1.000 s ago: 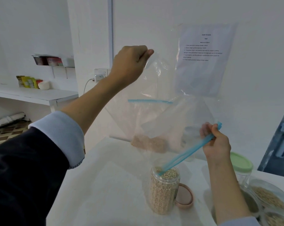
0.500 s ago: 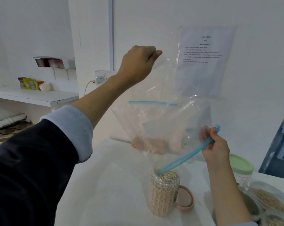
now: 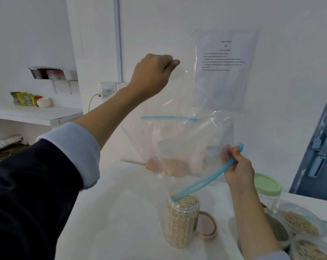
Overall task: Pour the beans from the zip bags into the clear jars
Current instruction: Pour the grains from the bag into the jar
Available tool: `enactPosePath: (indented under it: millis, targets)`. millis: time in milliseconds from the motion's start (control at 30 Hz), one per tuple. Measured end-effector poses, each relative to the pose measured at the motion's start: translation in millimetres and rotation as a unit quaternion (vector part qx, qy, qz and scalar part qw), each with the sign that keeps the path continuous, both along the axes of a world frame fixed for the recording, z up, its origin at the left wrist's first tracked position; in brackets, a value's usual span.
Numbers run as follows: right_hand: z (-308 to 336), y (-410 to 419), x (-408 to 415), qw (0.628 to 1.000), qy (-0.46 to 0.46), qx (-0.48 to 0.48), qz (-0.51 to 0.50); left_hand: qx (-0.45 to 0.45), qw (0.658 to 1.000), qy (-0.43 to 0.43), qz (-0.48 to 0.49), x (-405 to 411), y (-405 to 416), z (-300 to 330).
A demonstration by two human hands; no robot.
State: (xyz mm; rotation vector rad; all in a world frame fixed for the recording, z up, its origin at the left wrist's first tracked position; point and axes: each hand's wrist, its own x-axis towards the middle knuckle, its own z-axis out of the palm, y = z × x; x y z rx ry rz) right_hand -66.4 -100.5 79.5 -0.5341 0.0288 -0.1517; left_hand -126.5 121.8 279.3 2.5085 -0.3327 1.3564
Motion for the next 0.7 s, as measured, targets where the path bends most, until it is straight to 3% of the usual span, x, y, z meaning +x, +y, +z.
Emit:
enactPosePath:
  millis: [367, 467, 567, 700]
  targets:
    - [-3, -7, -3, 0.999, 0.023, 0.006, -0.021, -0.044, 0.996, 0.035, -0.063, 2, 3, 0]
    - [-7, -9, 0, 0.999, 0.033, 0.022, -0.026, -0.038, 0.988, 0.093, -0.119, -5, 5, 3]
    - [-12, -11, 3, 0.998, 0.041, 0.032, -0.029, 0.028, 0.981, 0.163, -0.098, -8, 9, 4]
    - [-9, -4, 3, 0.997, 0.043, 0.048, -0.032, 0.038, 0.99, 0.104, -0.083, -5, 7, 1]
